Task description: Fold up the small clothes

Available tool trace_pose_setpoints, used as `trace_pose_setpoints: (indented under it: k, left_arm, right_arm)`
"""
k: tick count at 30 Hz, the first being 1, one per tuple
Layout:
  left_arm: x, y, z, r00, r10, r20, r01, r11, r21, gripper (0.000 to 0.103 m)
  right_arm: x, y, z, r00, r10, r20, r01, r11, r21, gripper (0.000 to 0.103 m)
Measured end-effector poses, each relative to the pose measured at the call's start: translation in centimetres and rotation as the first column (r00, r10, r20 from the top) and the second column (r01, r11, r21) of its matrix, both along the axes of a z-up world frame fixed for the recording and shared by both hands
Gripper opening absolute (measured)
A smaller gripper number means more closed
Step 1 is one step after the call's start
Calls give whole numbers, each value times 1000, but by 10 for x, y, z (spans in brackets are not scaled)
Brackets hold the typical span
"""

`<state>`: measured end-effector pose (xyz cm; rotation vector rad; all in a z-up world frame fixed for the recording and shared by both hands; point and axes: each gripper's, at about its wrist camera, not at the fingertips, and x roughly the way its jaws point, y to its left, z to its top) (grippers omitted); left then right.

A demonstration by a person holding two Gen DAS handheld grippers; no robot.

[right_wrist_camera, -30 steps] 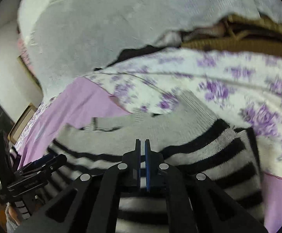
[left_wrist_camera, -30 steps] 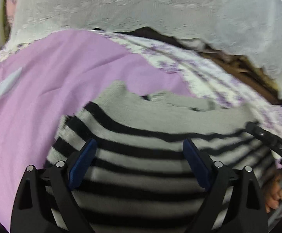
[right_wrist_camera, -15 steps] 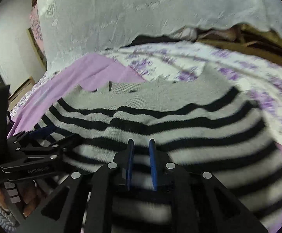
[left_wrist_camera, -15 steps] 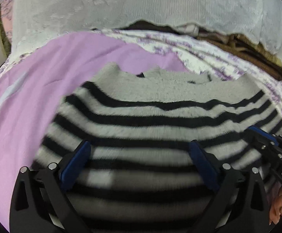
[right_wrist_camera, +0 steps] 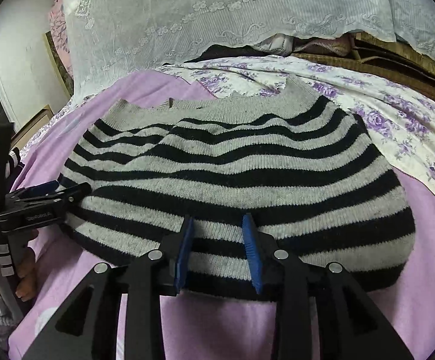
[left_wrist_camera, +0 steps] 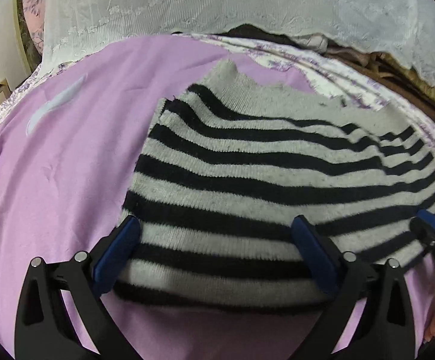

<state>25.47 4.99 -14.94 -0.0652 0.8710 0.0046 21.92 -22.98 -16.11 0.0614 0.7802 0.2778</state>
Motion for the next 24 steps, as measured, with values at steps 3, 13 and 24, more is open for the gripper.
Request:
trace_pose_setpoints:
  k: [3, 13, 24]
  left_arm:
    - [-10, 11, 4, 1000, 15, 10, -15, 999, -34, 98]
    - [-12, 43, 5, 997, 64, -51, -73, 980, -184, 99]
    - [56, 6, 55, 999, 16, 46, -10, 992, -127, 98]
  right_arm:
    - [-9, 0, 0, 1000, 9, -6, -9, 1000, -4, 38]
    - [-12, -9, 14, 1000, -8, 13, 7, 999, 51, 40]
    - [72, -39, 42, 994, -109, 25, 104, 982, 158, 48]
